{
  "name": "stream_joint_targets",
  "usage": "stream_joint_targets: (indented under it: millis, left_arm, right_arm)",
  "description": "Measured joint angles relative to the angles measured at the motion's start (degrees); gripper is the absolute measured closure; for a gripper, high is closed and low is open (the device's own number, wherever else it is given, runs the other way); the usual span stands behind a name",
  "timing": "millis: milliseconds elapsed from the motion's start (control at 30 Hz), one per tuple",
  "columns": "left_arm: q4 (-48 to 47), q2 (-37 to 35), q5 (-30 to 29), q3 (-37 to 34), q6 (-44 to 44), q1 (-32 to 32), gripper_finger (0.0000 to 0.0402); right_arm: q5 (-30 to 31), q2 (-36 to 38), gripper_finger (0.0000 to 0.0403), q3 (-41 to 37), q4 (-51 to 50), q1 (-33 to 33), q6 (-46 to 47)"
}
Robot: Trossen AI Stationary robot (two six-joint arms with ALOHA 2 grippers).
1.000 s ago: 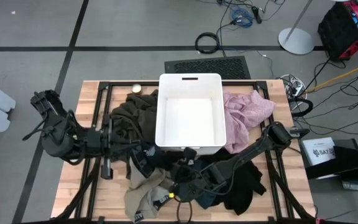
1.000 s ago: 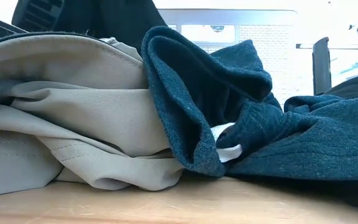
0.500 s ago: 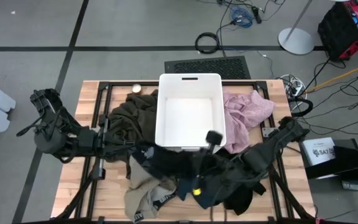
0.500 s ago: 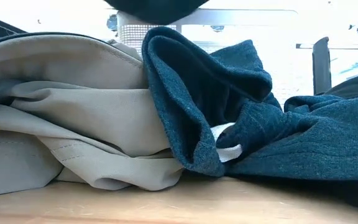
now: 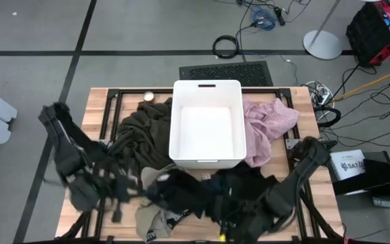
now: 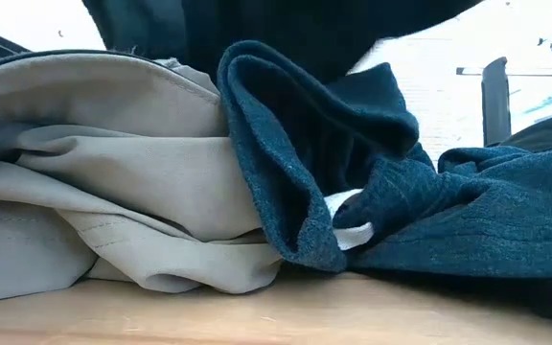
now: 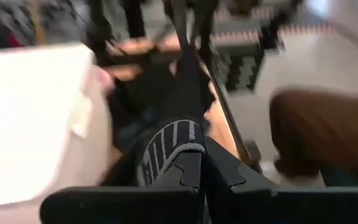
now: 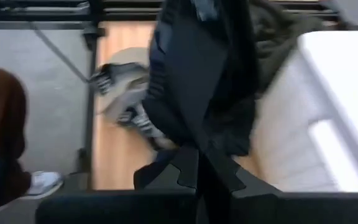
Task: Sort clothes
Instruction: Put the black boxer into the laundry bin
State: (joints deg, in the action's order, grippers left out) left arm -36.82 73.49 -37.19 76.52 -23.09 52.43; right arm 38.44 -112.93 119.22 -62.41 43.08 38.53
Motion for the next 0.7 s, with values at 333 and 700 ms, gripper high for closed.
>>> stream_joint_targets:
  millis: [333, 700]
  left_arm:
    - [11.08, 19.85, 1.89, -0.03, 4.08, -2.87, 0.0395]
    - [6.53, 23.97, 3.50, -0.03, -0.13, -4.27, 0.0395]
  right_arm:
    - [2.95, -12.43, 0.0403, -0.57, 22.35, -0.11, -19.51]
    - [6.47, -18.34, 0.0403, -0.61, 19.57, -4.55, -21.19]
